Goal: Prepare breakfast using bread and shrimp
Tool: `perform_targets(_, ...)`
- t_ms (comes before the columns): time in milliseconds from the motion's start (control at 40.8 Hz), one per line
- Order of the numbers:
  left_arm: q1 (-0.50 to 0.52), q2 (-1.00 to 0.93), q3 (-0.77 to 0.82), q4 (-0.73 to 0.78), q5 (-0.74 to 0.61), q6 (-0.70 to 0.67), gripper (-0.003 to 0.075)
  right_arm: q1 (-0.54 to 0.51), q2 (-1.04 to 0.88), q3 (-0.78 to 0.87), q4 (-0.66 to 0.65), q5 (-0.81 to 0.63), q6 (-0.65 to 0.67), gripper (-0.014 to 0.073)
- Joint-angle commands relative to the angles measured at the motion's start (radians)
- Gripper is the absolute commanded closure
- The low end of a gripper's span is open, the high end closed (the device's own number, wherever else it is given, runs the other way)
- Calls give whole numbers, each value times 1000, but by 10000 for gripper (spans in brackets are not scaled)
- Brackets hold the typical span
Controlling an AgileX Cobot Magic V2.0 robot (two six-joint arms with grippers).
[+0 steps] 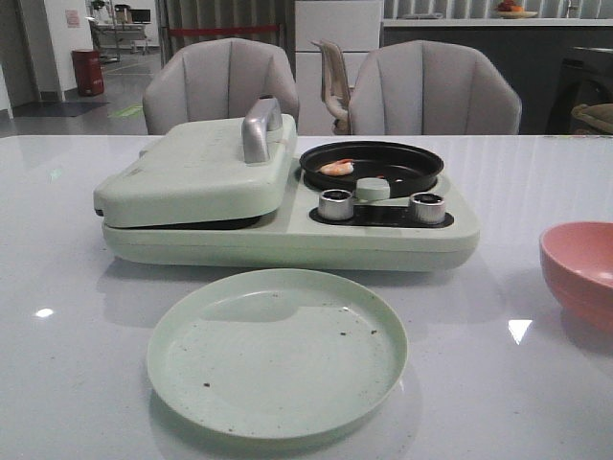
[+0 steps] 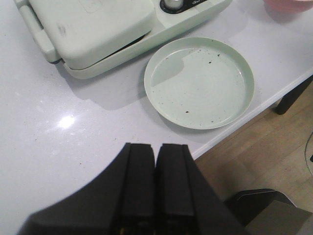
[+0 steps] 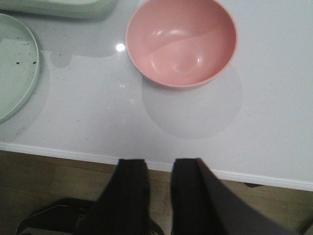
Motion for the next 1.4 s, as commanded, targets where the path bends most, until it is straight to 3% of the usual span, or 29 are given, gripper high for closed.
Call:
perform_targets(0, -5, -2, -26, 1, -63, -27, 620, 0, 1, -26, -11, -58, 5, 503)
perform_targets(74, -5, -2, -26, 33, -63, -86, 620, 0, 1, -26, -11, -58, 5, 564)
perform_targets(736, -5, -21, -23, 40, -72, -99, 620, 0, 1, -26, -11, -50, 4, 551)
perform_targets(859, 63, -98, 5, 63, -96, -86, 620, 0, 1, -26, -11, -50, 4, 551)
perform_targets(982, 182, -227, 128, 76, -264, -86, 620, 0, 1, -26, -9, -50, 4, 551)
perform_targets(1202, 397, -510, 518, 73, -650, -86, 620, 0, 1, -26, -9, -50, 4, 551)
perform_targets(1374, 481, -612, 730, 10, -901, -86, 620, 0, 1, -26, -9, -50, 4, 551)
